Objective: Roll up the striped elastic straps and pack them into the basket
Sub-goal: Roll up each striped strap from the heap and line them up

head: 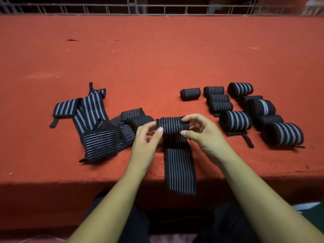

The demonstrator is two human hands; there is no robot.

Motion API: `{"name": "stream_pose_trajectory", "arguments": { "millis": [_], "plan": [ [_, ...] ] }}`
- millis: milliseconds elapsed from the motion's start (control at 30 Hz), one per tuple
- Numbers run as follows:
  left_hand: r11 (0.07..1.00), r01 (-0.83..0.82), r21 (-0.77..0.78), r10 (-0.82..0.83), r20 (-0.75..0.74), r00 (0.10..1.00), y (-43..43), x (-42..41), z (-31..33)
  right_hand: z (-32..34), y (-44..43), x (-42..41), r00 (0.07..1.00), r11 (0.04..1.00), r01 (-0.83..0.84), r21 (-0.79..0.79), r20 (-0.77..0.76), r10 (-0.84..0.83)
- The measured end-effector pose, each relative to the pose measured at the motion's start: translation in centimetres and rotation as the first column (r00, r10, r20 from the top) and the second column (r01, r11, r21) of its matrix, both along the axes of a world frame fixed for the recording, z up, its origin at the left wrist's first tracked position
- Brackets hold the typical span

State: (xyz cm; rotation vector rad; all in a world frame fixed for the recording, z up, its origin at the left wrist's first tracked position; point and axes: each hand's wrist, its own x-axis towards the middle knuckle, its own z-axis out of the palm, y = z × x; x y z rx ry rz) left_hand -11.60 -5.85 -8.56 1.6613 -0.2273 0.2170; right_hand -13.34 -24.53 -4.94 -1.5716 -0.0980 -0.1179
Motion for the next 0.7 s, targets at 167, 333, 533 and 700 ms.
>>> {"name": "stream_pose_trajectory", "arguments": {
  "millis": [167, 333, 533, 700],
  "plan": [
    [0.993, 0.115, 0.007, -0.115, 0.055, 0.992, -0.1, -0.2, 0.6, 0.0, 0.0, -0.2, 1.0, 1.0, -0.014, 0.022, 0.018, 0.014],
    [0.989, 0.095, 0.11, -0.11, 0.135, 0.985, -0.3, -0.4, 0.6, 0.8, 0.0, -0.6, 0.994, 0.996, 0.032, -0.086, 0.105, -0.023],
    [0.978, 0.193, -0.082, -0.196, -0.036, 0.98, -0.2, -0.3, 3.1, 1.9, -0.1, -0.9, 0.992, 0.987, 0.011, -0.159, 0.128, 0.009],
    [0.993, 0.057, -0.108, -0.071, -0.125, 0.99, -0.3, 0.2, 3.9, 2.1, 0.0, -1.2, 0.991, 0.982, 0.018, -0.19, 0.132, 0.007]
  ]
}}
